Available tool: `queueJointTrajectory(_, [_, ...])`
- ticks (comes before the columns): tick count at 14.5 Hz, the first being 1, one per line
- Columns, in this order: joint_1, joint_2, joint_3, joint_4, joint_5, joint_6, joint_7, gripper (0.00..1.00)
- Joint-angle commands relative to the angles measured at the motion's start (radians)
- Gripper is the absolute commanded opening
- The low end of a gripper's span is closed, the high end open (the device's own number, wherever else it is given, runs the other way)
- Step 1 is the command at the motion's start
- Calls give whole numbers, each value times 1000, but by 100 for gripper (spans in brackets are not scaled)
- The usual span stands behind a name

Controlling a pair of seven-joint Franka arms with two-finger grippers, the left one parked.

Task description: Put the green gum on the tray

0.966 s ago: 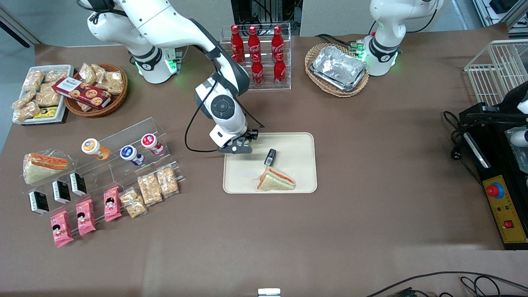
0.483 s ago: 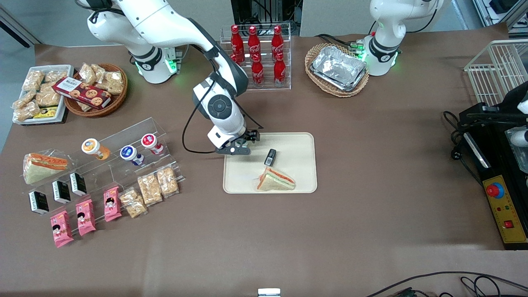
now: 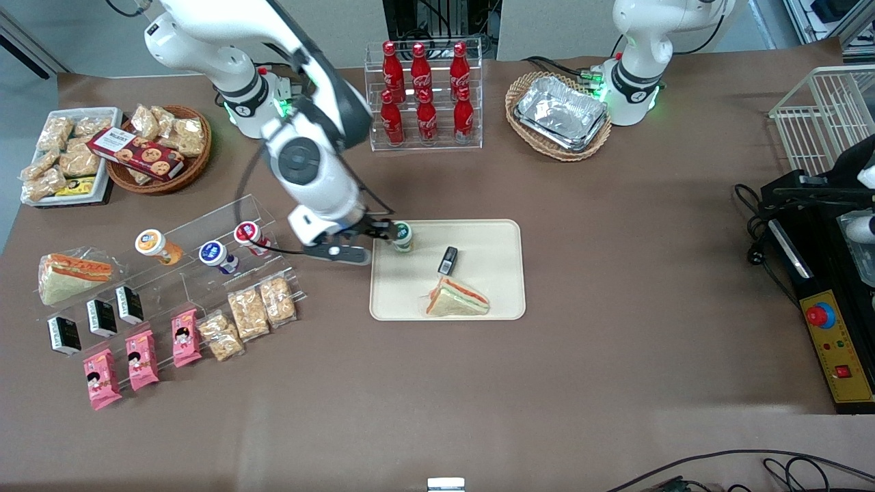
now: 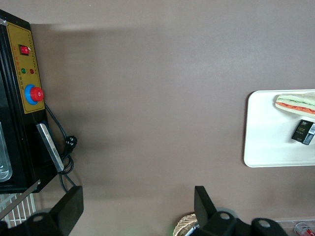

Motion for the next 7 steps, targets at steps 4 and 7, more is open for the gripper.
queueJointTrajectory(4, [0, -195, -162, 20, -111, -167, -68, 100])
queueJointTrajectory(7, [0, -220, -232, 111, -118, -312, -142, 100])
